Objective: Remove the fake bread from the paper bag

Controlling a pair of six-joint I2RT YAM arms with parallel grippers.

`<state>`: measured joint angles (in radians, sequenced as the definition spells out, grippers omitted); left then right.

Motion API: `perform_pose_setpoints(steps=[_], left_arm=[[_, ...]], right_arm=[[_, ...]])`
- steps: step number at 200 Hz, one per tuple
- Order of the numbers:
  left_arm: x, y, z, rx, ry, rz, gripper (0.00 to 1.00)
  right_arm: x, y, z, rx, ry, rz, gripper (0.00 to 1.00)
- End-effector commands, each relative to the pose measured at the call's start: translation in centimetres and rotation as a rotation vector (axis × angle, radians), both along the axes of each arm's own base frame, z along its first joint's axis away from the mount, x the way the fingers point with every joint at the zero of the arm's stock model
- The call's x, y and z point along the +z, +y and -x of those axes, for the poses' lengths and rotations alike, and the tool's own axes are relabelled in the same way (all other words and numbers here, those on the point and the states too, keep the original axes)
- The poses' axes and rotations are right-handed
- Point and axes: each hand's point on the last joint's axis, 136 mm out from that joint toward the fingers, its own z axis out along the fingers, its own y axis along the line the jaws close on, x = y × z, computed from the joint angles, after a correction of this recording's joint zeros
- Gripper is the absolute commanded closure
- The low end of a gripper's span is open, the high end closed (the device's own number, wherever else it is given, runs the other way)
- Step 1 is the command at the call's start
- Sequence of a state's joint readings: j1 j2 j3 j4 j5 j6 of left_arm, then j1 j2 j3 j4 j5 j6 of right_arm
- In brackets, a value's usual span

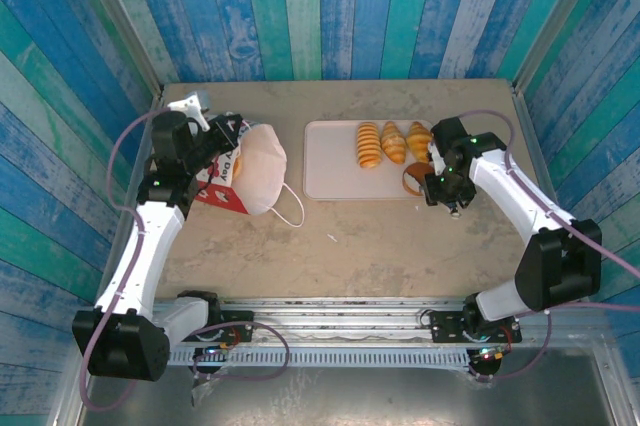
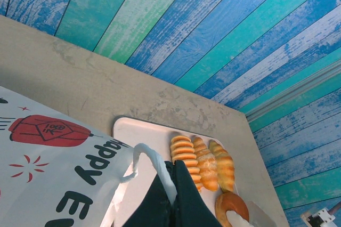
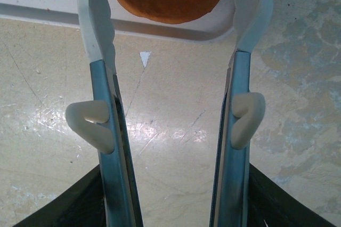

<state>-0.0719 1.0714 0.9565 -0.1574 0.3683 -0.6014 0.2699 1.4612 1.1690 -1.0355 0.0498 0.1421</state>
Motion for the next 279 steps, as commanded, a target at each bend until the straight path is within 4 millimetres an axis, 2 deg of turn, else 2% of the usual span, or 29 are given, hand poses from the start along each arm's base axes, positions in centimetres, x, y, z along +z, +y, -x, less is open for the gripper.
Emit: perform_pose_setpoints(steps=[1,74,153,204,252,279], left_arm=[[1.7,0.0,0.3,-0.002,-0.047,-0.014,0.99],[1.9,0.1,0.4,0.0,-0.048,-0.012,0.99],[1.8,0.7,0.5,0.033,-0.048,-0.021,0.99],[1.2,1.5,0.9,0.074,-0.028,-0.069,1.0],[0.6,3.3,1.8,0.15,-0.008,-0.158,1.0],[1.4,2.7,2.8,0.094,-0.081,-0.218,0.99]], right_arm=[[1.1,-0.5,0.2,-0.01,-0.024,0.016,0.42],[2.0,0.3,0.0,0.011,-0.064,-0.033,0.39],[5.0,1.9,-1.1,0.052,-0.21,-0.139,0.4],[7.4,5.2,-1.7,0.127,-0.303,-0.333,0.42],[10.3,10.0,-2.2,0.229,-0.377,-0.614,0.43],[10.9,12.3,-2.2,0.285,-0.379,-0.69,0.44]])
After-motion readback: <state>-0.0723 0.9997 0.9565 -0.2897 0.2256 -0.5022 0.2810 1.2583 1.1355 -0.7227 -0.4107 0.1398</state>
